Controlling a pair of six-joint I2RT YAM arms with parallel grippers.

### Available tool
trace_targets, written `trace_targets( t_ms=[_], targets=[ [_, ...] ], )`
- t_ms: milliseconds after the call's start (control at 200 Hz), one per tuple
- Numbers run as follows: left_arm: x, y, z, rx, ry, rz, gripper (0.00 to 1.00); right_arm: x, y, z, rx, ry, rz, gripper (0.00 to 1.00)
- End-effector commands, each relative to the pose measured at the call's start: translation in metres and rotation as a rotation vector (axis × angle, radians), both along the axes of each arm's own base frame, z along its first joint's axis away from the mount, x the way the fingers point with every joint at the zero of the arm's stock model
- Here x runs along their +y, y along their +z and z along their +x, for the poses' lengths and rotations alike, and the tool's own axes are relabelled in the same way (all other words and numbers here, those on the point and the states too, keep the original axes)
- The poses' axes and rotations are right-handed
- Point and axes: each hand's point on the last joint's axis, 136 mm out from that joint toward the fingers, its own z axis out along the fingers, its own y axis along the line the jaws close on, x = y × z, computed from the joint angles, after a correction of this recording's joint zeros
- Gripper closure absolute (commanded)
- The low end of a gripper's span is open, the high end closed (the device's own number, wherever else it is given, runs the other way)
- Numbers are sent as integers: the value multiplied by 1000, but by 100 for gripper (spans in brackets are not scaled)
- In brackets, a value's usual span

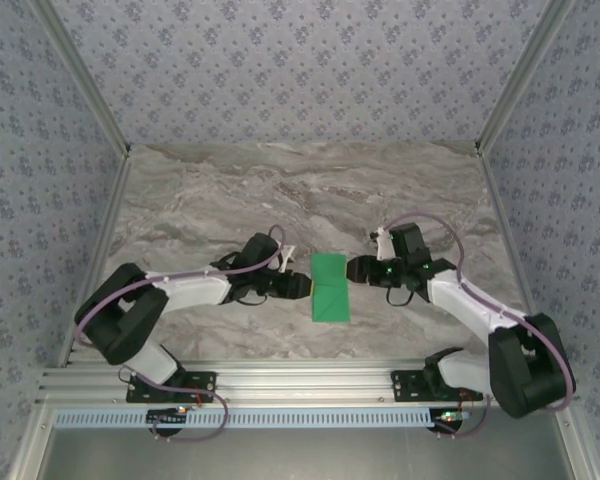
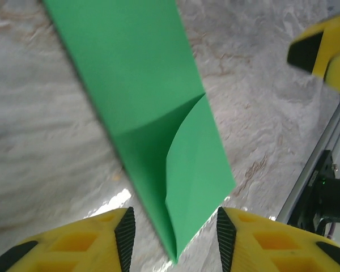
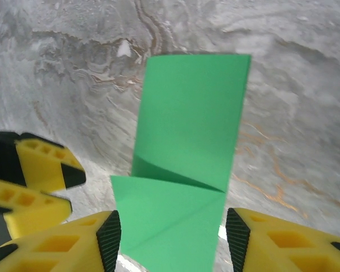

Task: Fold a paper plane with a square sheet of paper (fold left side to right side)
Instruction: Turn over the paper at the center of the table.

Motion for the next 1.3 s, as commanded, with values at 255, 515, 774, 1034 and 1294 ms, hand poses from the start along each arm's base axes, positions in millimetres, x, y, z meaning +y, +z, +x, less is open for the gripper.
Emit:
trace_targets(
  t_ms=[255, 515, 774, 1034, 1294],
  targets=[
    [-38, -4, 17, 27, -66, -99, 60, -15, -13, -25, 29, -21, -22, 43],
    [-27, -5, 16, 6, -41, -51, 93, -7, -16, -24, 59, 0, 31, 29],
    [-12, 8, 16, -49, -17, -7, 97, 16, -13, -17, 76, 44, 132, 26],
    [-10, 6, 14, -48, -16, -1, 96, 37, -21, -12, 125, 75, 177, 35],
    [-5, 5, 15, -54, -1, 8, 92, 65, -22, -3, 149, 117, 241, 64]
  ],
)
